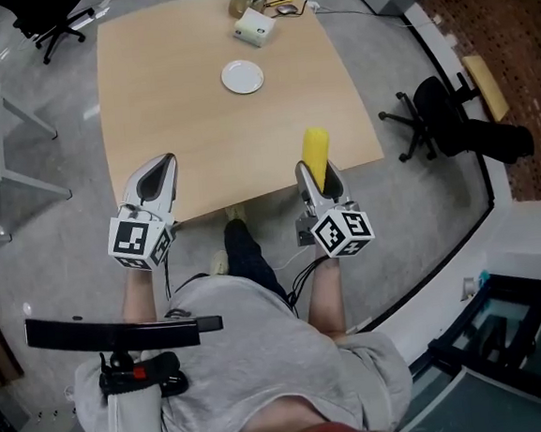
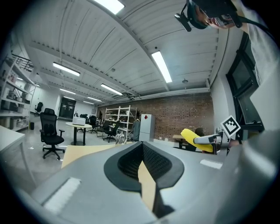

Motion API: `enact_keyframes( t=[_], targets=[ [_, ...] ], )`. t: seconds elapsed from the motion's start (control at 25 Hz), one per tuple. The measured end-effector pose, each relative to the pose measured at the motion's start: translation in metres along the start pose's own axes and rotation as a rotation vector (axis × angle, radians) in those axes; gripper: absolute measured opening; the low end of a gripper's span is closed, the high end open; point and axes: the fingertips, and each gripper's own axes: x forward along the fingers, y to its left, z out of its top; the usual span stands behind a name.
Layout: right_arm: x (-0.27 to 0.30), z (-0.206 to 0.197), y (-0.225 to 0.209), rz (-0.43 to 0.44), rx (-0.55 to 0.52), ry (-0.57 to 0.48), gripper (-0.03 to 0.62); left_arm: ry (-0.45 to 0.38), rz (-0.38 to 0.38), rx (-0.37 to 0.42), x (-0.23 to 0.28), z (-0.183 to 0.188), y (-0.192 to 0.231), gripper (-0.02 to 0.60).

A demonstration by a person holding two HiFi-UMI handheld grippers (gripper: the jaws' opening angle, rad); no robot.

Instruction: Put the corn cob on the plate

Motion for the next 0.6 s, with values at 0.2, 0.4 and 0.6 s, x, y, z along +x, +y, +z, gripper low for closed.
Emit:
enact_keyframes(
  t=[0.2, 0.4, 0.6],
  targets=[
    [0.023, 0.002, -0.005, 0.037, 0.001, 0.018, 0.253, 0.011, 0.035, -0.002, 0.007, -0.002, 0.007, 0.020],
    [0.051, 0.005, -0.012, 0.065, 0.004, 0.036, 0.252, 0.031, 0.066, -0.012, 0.023, -0.005, 0.018, 0.020],
    [0.086, 0.002, -0.027, 0.077, -0.001, 0.059, 0.253, 0.043, 0.082, -0.016, 0.055, -0.015, 0.034, 0.020]
  ],
)
